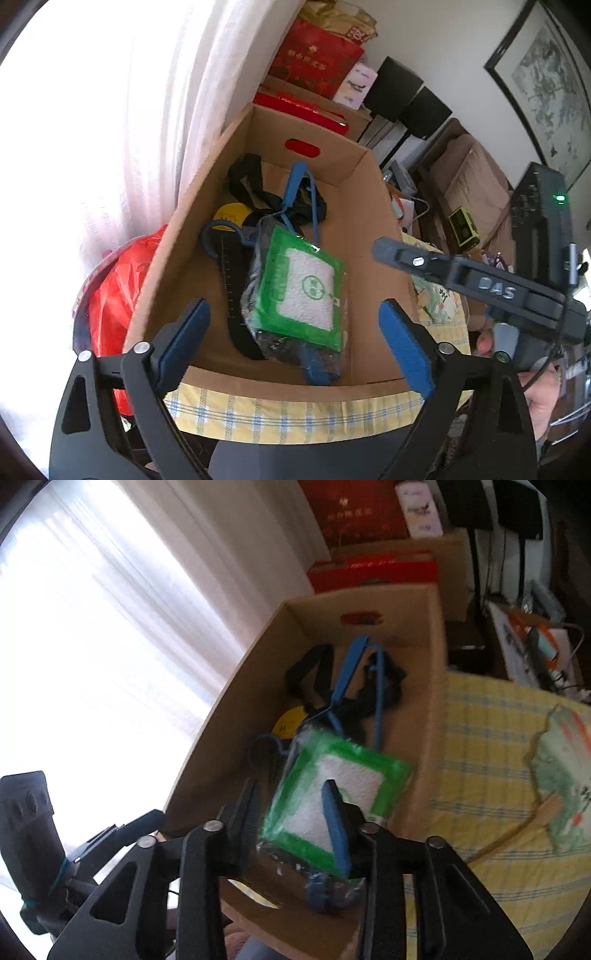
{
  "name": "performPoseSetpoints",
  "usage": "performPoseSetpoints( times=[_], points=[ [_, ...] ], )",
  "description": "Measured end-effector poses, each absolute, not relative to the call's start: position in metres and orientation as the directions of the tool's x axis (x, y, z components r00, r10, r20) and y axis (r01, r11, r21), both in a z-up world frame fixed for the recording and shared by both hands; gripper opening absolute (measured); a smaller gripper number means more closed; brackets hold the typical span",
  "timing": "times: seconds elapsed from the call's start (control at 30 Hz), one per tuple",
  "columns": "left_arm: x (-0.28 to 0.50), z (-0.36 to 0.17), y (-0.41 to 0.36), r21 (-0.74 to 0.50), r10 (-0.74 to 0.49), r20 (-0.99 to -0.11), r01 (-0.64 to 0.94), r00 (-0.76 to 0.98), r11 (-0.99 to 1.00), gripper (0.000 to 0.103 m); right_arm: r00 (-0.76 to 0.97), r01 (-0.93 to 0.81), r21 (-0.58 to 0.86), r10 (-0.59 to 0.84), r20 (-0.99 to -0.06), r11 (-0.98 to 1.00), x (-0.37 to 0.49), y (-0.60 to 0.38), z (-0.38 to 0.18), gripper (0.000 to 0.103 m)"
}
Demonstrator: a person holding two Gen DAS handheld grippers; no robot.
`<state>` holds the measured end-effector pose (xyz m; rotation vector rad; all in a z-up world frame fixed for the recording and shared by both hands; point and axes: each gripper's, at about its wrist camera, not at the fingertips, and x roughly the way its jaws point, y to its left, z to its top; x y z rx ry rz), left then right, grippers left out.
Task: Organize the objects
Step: 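Lower the packet into the box and open both tools, then withdraw both tools from the box toward the hand fan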
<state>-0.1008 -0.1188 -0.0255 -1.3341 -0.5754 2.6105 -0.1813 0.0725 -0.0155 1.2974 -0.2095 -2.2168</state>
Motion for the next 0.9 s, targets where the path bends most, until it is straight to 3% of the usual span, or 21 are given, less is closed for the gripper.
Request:
performPoseSetpoints(
  times=[0.27, 0.53, 0.9],
  points=[
    [-0.097, -0.015, -0.087, -0.274, 0.227, -0.750, -0.020, -0.621, -0.961, 0.103, -0.521, 0.377, 0.209, -0.393, -0.758, -0.902, -0.160, 0.107, 0.013, 0.082],
    [-0.093, -0.006, -0.062, -0.170, 0.155, -0.737, -0.042, -0.658, -0.985, 0.103, -0.562, 0.331, 0.071, -0.257, -0.786, -0.941, -0.147, 0.133, 0.001, 0.090],
    [-0.095, -0.008, -0.032, -0.125, 0.146, -0.746, -0.078, -0.650, -0.989, 0.103, -0.576, 0.274, 0.067, -0.220, -0.787, -0.959, -0.132, 0.175, -0.009, 0.098]
  ],
)
